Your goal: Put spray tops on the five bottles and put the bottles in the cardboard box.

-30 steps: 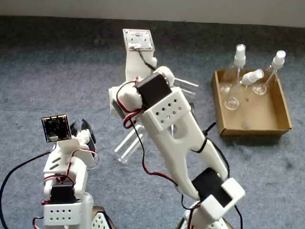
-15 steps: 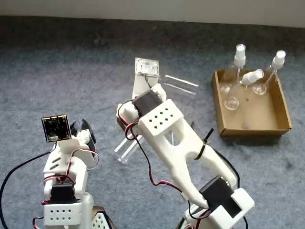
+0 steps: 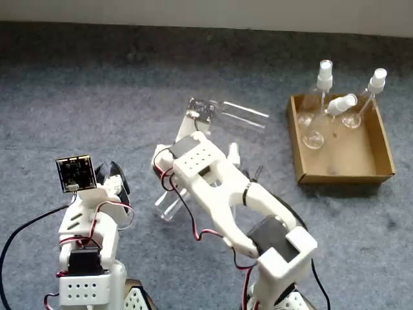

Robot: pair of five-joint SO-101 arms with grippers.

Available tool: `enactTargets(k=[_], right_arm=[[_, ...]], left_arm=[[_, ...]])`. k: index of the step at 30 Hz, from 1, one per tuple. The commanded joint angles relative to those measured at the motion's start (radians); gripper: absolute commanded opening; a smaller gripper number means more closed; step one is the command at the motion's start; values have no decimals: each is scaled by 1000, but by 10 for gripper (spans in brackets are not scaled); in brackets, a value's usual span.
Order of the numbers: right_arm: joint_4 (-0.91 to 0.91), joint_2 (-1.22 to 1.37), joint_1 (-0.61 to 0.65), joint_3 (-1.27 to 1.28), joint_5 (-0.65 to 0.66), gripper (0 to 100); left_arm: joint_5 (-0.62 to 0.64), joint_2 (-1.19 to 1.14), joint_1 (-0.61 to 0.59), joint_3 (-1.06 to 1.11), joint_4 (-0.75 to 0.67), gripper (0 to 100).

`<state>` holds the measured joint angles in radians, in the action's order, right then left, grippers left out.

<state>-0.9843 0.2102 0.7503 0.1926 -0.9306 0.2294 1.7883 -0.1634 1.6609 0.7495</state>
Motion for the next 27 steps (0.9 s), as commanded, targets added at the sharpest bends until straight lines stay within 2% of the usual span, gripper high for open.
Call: enactTargets(k=[1,5,15,17,22,27], right_arm=[[16,33,-65,-16,-12,332],[-54,36,-64,-16,-8,331],[-160,38,-65,-15,130,331],[-176,38,-65,-18,163,304],[-174,38,-65,-18,232,156],[-174,38,-71,-18,256,139]], left_arm=[[3,1,-13,-28,-21,8],[3,1,-13,-28,-21,8],[3,1,-13,-28,-21,8],[3,1,-12,-28,-21,8],[3,1,-12,-28,-21,8],[3,1,-8,-28,-21,8]])
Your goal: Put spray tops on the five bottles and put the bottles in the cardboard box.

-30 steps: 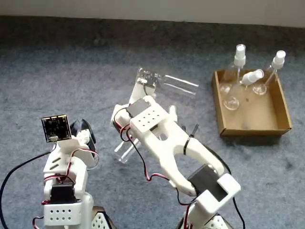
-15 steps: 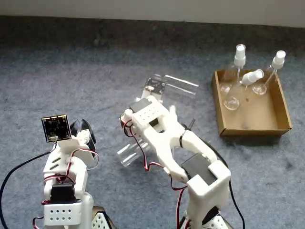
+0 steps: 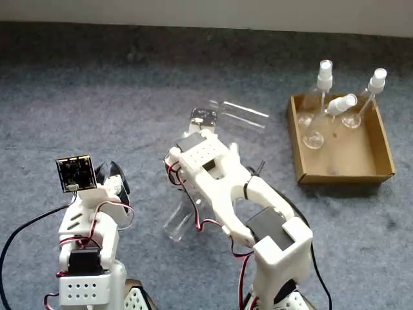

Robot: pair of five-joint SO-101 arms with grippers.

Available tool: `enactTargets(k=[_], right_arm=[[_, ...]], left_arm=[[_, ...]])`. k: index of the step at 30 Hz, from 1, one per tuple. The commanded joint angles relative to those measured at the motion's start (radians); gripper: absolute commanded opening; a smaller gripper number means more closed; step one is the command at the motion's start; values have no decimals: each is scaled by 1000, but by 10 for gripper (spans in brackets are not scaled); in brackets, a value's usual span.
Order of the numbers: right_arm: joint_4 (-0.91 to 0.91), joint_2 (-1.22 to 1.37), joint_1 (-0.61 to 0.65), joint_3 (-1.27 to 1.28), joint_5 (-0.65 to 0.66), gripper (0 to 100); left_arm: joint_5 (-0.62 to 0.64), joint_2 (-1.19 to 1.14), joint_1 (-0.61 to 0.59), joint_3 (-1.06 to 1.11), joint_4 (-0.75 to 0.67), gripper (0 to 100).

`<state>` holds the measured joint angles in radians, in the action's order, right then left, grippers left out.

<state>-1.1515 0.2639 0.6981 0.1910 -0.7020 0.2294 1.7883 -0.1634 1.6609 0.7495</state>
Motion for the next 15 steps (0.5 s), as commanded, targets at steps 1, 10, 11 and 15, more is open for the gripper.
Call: enactTargets(k=[1,10,11,15], right_arm=[[-8,-16,-19,-16,44,139],[-15,-18,-21,-18,213,139],[-13,-18,-21,-18,236,139],[-13,-18,-21,-18,361,139]], left_arm=[[3,1,-8,-28,-21,8],[3,1,-8,-28,-21,8],[3,1,-7,-28,-21,8],[3,1,-7,-28,-21,8]])
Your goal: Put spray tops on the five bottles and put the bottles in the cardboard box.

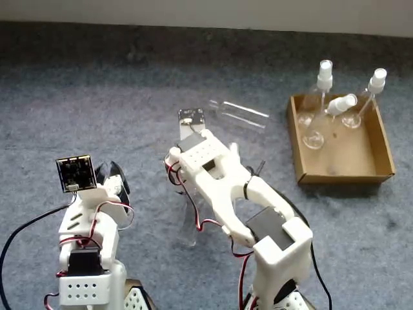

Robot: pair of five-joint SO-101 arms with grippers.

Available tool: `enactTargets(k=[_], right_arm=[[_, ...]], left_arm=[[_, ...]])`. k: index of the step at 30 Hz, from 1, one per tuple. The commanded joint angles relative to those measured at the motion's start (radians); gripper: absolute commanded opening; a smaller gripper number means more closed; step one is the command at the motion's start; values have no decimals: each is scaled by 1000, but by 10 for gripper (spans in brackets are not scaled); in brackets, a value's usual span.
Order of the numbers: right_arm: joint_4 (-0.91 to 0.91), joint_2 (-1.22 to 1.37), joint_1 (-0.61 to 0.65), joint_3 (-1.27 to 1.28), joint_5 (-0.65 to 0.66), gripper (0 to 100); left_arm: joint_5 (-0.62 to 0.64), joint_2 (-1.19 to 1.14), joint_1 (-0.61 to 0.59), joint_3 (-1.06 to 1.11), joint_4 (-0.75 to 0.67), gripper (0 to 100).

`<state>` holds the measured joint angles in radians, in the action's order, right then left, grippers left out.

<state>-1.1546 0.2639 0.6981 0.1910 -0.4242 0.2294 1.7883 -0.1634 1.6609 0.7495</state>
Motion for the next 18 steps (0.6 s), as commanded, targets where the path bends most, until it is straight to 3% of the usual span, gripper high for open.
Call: enactTargets(k=[1,8,18], right_arm=[[-10,-18,-22,-18,114,139],[-4,-18,-28,-19,265,139],[-71,-18,-114,-116,598,142]], left_arm=[[3,1,-7,-28,-21,8],[3,1,-7,-28,-21,8],[3,1,-8,-28,-21,8]])
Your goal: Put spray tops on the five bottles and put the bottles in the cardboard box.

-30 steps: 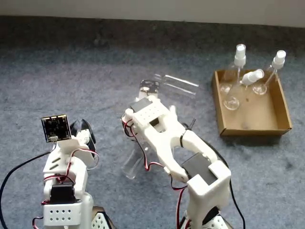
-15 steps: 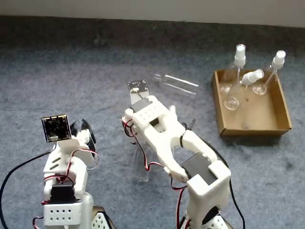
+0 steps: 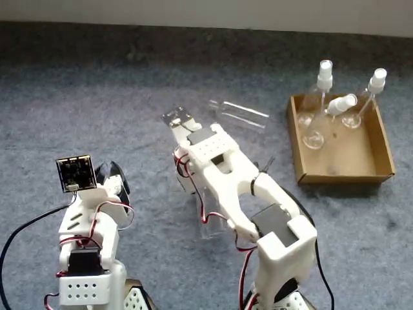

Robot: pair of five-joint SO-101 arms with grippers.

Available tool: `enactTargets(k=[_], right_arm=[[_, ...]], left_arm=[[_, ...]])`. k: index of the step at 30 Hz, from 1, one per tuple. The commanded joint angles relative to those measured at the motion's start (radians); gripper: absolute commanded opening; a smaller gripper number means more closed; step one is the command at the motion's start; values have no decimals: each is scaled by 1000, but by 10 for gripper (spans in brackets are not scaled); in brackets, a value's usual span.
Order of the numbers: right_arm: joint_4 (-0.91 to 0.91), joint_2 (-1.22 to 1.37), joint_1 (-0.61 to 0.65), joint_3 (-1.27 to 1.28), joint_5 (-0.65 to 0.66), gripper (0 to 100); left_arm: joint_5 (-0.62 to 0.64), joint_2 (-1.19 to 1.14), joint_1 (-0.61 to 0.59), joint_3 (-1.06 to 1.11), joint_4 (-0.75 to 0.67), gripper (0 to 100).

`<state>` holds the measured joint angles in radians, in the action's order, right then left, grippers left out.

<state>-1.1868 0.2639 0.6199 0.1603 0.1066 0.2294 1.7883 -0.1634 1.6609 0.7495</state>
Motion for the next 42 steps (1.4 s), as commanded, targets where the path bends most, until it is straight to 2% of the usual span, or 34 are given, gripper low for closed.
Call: enactTargets(k=[1,5,12,21,23,29,36,40,42], right_arm=[[-56,-18,-36,-102,78,142],[-124,-16,-33,-162,86,150],[-128,-10,-33,-191,86,285],[-166,-16,-31,-193,75,312],[-193,-16,-25,-193,28,311],[-156,-8,-30,-186,-226,311],[-81,-4,-25,-179,-250,311],[-54,45,-28,-136,-327,311],[-54,76,-28,-133,-321,311]], left_arm=[[3,1,-8,-28,-21,8],[3,1,-8,-28,-21,8],[3,1,-10,-28,-21,8],[3,1,-12,-28,-21,8],[3,1,-12,-28,-21,8],[3,1,-12,-28,-21,8],[3,1,-12,-28,-21,8],[3,1,-12,-28,-21,8],[3,1,-12,-28,-21,8]])
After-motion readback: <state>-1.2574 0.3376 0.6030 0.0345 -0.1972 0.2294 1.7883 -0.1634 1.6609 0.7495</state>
